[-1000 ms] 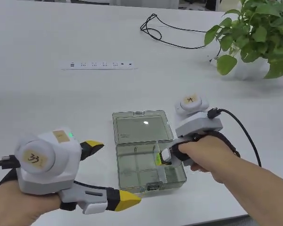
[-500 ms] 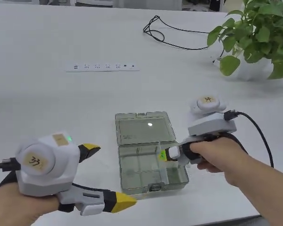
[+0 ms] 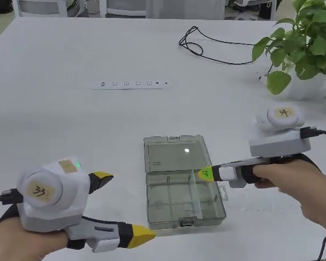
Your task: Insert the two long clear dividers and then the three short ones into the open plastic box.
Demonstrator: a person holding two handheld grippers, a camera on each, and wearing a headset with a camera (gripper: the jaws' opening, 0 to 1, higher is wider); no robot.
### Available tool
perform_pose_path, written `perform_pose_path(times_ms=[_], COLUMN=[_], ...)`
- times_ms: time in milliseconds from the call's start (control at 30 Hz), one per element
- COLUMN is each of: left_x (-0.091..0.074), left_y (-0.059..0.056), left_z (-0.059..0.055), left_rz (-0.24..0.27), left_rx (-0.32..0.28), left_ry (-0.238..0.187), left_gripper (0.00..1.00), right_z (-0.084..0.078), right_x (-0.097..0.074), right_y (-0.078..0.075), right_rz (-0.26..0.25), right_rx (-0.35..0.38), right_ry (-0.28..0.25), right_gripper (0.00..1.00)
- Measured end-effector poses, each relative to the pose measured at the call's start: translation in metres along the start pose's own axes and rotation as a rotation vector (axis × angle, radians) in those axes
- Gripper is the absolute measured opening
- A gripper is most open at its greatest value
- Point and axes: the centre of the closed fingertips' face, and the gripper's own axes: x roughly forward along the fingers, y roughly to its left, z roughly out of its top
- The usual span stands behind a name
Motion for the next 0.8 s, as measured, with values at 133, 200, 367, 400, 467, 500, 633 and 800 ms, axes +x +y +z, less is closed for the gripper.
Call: perform_pose_path(times_ms=[133, 200, 367, 400, 467, 500, 633, 800], left_x=[-0.003, -0.005, -0.011, -0.012, -0.014, -0.015, -0.018, -0.02], left_y=[0.003, 0.005, 0.011, 0.013, 0.015, 0.015, 0.021, 0.025], left_z=[-0.003, -0.005, -0.009, -0.011, -0.015, -0.016, -0.022, -0.029], left_rz=[0.029, 0.047, 0.092, 0.101, 0.115, 0.12, 0.152, 0.177], left_rx=[-0.016, -0.024, -0.052, -0.056, -0.064, -0.068, -0.093, -0.113], left_ry=[0.002, 0.009, 0.014, 0.02, 0.03, 0.035, 0.049, 0.068], left_gripper=[0.92, 0.92, 0.92, 0.91, 0.91, 0.91, 0.89, 0.87], right_z=[0.001, 0.001, -0.002, -0.001, -0.002, -0.001, -0.009, -0.016], right_x=[-0.013, -0.021, -0.037, -0.04, -0.045, -0.047, -0.054, -0.06], right_y=[0.003, 0.007, 0.012, 0.013, 0.014, 0.015, 0.016, 0.019], right_rz=[0.034, 0.048, 0.074, 0.082, 0.096, 0.098, 0.117, 0.162], right_rx=[-0.032, -0.055, -0.116, -0.139, -0.188, -0.213, -0.285, -0.367], right_ry=[-0.027, -0.04, -0.059, -0.073, -0.084, -0.101, -0.098, -0.117], right_gripper=[0.34, 0.38, 0.44, 0.46, 0.49, 0.52, 0.55, 0.63])
